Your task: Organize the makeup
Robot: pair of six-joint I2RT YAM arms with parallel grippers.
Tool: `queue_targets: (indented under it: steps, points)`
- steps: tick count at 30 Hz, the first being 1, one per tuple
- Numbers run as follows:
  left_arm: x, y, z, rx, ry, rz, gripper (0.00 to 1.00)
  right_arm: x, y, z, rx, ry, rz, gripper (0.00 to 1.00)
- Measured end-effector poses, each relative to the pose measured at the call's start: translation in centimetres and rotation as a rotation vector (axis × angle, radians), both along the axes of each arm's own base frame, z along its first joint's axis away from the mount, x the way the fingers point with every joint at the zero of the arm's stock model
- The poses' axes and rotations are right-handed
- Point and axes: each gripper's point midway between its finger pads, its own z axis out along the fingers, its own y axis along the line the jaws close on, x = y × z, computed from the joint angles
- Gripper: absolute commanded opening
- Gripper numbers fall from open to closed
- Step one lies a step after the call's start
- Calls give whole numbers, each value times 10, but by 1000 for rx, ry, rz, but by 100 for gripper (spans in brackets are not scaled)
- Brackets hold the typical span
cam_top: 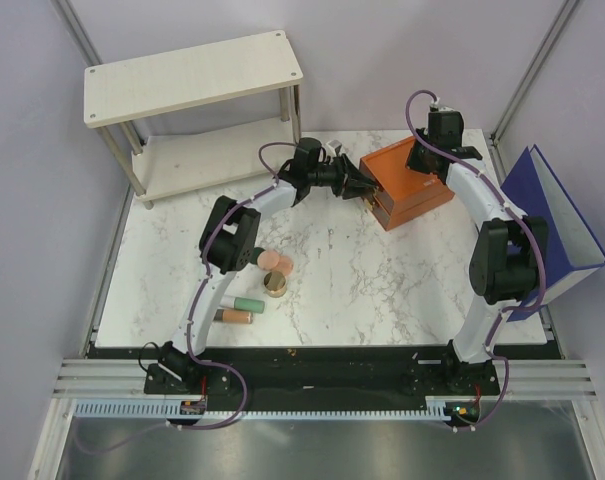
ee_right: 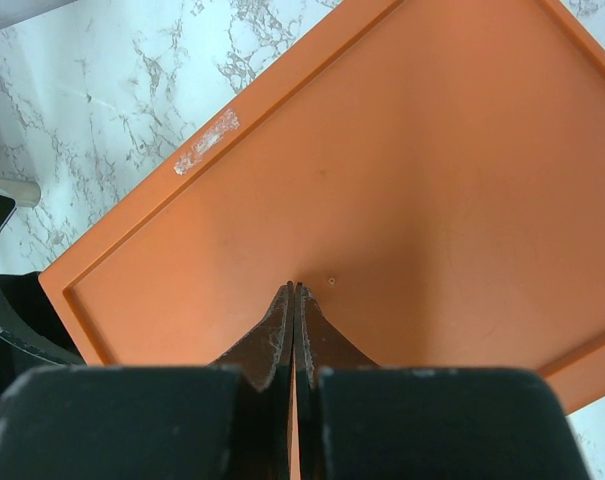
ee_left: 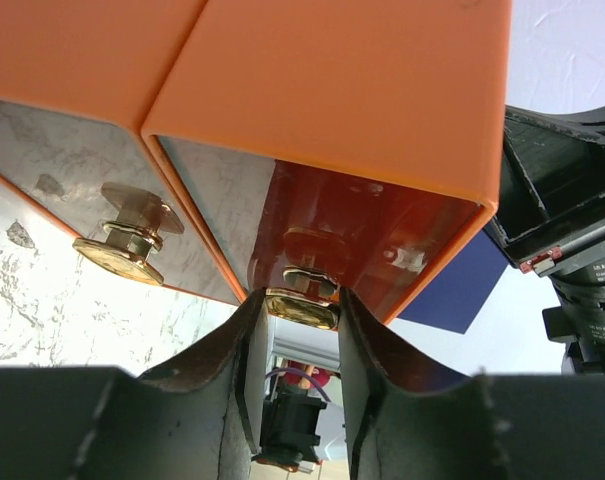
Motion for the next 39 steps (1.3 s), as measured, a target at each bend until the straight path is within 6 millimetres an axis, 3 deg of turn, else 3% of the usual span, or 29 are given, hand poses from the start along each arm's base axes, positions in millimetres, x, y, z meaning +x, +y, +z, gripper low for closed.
queue_targets:
  steps: [4,15,35,37,39]
  points:
    - [1,-1,0,-7,6,6,2,2,0,0,3,-6,2,0]
    - [0,2,0,-10,-16,37,2,7,1,-1,13,-20,9,0]
    - [-47,97,-5,169,28,122,2,12,3,-2,43,-27,32,0]
    - [-51,106,-6,188,34,128,3,12,3,-1,46,-28,35,0]
    - [-54,112,-6,200,39,131,12,14,4,-1,51,-29,36,0]
